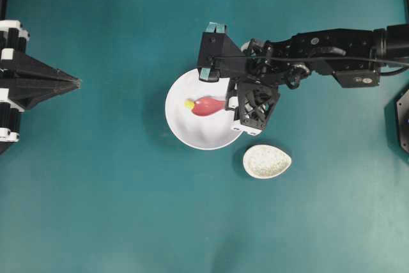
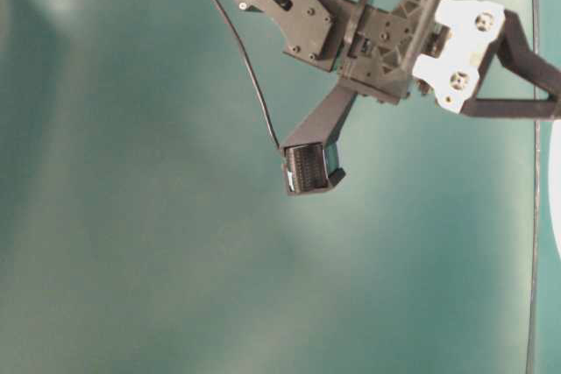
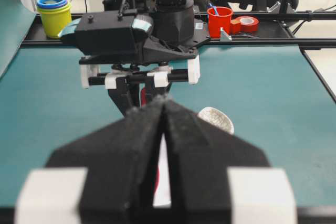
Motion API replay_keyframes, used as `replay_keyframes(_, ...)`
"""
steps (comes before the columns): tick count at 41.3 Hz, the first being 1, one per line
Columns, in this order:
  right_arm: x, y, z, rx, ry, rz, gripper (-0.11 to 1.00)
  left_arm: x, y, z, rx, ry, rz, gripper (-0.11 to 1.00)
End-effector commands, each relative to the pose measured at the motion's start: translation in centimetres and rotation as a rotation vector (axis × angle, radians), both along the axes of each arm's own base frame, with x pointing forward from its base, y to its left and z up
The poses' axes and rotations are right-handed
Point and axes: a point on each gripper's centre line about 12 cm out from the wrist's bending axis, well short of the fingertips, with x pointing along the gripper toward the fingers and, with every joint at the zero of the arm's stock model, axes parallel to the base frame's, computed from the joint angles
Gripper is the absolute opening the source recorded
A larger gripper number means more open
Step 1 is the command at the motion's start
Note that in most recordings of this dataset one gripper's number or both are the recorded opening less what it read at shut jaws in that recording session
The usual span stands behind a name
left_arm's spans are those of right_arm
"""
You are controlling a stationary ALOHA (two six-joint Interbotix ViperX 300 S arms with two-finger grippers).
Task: Scoop the yellow hexagonal prism block from the bowl with a spoon using the right arm.
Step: 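Tilt and raise the spoon holding the yellow block above the bowl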
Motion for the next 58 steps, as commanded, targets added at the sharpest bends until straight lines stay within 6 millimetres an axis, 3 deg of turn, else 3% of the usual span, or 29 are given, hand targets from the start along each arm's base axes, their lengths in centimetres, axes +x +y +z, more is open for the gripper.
replay_keyframes(1,0.6,-0.1,1.3,-0.011,-0.06,-0.006,0.24,0.2,0.0,0.7,0.003,-0.018,0.001,0.0)
replay_keyframes(18,1.4,-0.5,2.0,-0.036,-0.161,-0.028,0.24,0.2,0.0,0.6,0.003,-0.011,0.001,0.0)
replay_keyframes(29,0.9,-0.5,2.6,-0.041,-0.199,-0.044,0.24,0.1,0.0,0.7,0.003,-0.012,0.001,0.0)
replay_keyframes(39,-0.8,-0.2,3.9,-0.063,-0.303,-0.061,0.24,0.1,0.0,0.7,0.005,-0.011,0.001,0.0)
replay_keyframes(58,-6.0,1.5,10.1,-0.167,-0.647,-0.021,0.24,0.1,0.0,0.7,0.005,-0.011,0.001,0.0)
